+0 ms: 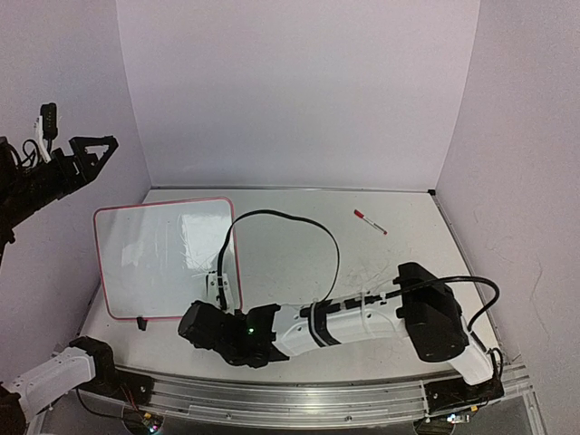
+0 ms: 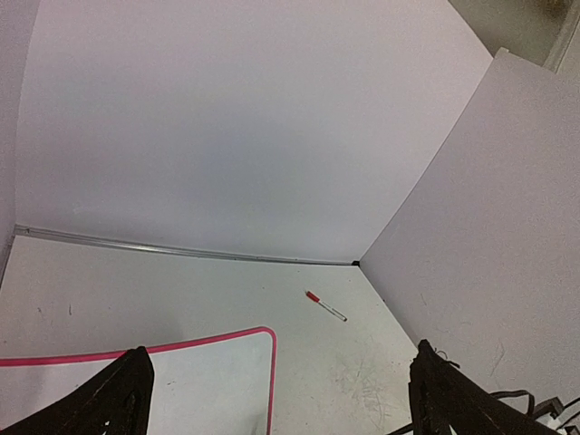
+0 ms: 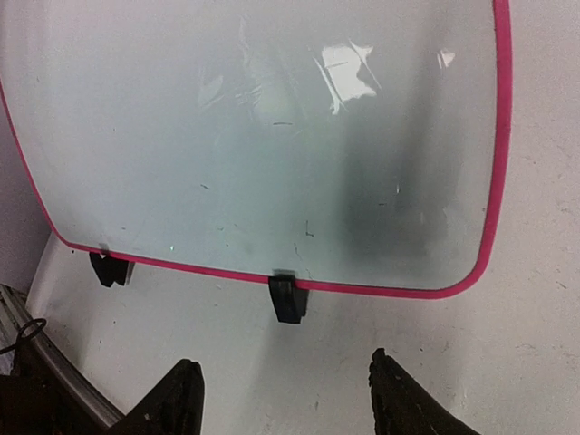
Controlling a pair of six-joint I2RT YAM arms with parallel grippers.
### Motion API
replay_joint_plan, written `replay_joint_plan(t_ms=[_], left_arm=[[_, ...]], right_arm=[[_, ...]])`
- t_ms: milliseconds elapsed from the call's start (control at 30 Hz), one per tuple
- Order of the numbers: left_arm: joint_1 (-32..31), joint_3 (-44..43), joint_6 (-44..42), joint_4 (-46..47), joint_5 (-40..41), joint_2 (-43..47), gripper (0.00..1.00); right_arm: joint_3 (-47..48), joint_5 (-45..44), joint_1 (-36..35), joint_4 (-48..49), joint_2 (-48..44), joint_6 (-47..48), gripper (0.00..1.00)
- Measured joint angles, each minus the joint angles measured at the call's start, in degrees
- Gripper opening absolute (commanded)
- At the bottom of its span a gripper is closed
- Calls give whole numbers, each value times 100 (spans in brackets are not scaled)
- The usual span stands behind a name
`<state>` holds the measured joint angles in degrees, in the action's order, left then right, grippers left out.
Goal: Write a sentence on the whiteboard
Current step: Move the whiteboard stand to the center of the board.
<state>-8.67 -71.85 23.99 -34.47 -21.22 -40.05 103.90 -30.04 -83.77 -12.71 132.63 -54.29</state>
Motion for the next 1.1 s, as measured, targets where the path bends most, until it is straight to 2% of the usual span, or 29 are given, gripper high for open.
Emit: replay_joint_plan(t_ms=[300, 367, 433, 733, 800, 900, 1100], left_arm=[[0, -94, 9, -3, -140, 100, 99], [0, -94, 11, -3, -151, 129, 99], [0, -96, 11, -3, -170, 149, 99], [0, -194, 7, -5, -265, 153, 99], [0, -208, 7, -2, -271, 168, 99], [0, -205, 6, -3, -275, 206, 99], [0, -130, -19, 0, -258, 249, 99]], right_arm=[[930, 2, 0, -222, 1017, 238, 61], [1023, 0, 8, -258, 1130, 296, 52], [1094, 0, 27, -285, 1218, 356, 49], [1587, -89, 89, -338, 1572, 624, 48], [1674, -125, 104, -341, 1653, 693, 43], [1752, -215, 120, -349, 1761, 802, 27], [1752, -380, 120, -352, 1791, 973, 17]])
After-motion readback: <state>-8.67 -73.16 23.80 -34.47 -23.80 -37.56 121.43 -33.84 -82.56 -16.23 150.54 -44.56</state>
